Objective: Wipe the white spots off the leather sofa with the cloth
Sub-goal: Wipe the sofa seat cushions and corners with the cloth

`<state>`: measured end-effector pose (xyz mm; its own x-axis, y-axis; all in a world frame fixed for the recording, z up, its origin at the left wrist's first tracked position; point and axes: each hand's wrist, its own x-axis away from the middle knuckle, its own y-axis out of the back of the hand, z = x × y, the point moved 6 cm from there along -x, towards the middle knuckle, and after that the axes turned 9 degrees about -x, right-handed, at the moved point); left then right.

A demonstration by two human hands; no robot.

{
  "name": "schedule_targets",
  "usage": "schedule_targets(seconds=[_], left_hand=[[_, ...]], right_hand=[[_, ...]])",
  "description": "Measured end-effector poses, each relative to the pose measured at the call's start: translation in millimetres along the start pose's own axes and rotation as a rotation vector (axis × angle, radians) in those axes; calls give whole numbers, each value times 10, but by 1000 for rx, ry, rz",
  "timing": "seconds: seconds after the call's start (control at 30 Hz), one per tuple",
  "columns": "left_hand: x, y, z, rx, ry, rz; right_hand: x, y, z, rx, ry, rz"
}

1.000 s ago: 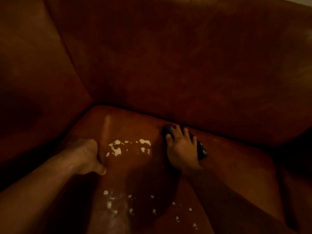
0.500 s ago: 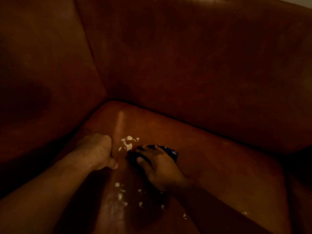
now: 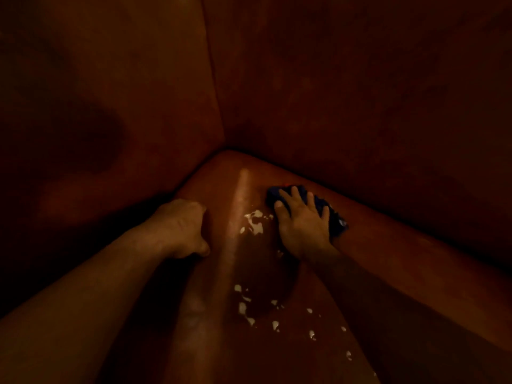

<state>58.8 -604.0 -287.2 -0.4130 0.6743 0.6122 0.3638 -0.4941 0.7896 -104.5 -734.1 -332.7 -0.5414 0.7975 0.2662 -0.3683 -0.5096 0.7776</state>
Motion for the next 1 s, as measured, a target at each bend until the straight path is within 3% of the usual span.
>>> schedule_targets(seconds=[0.3,0.43,0.5,0.57,0.63,0.7,0.77,0.83,0.93,1.0], left_hand=[[5,38,-47,-46,20,58],[16,23,-59,-90,40,36],[34,0,-62,-67,48,28],[89,5,-68,-42,42,11],[163,20,-82,-16,22,-13],[230,29,-84,1,16,-36],[260,32,-65,22,25,-68],[270,45,-50,37,42,-99],[250,21,-30,39,72,-136],[241,19,-18,30,92,-152]], right_hand=[[256,-193,325,4,309,336],[635,-235,414,-52,422,405],[758,-206,399,-199,369,429],[800,-120,349,-472,175,442],[761,78,290,-774,2,356],[637,399,262,-897,-8,167],[466,636,229,-815,72,-2],[299,620,238,-585,115,-42],[185,92,235,-103,101,119],[252,-202,350,18,169,206]])
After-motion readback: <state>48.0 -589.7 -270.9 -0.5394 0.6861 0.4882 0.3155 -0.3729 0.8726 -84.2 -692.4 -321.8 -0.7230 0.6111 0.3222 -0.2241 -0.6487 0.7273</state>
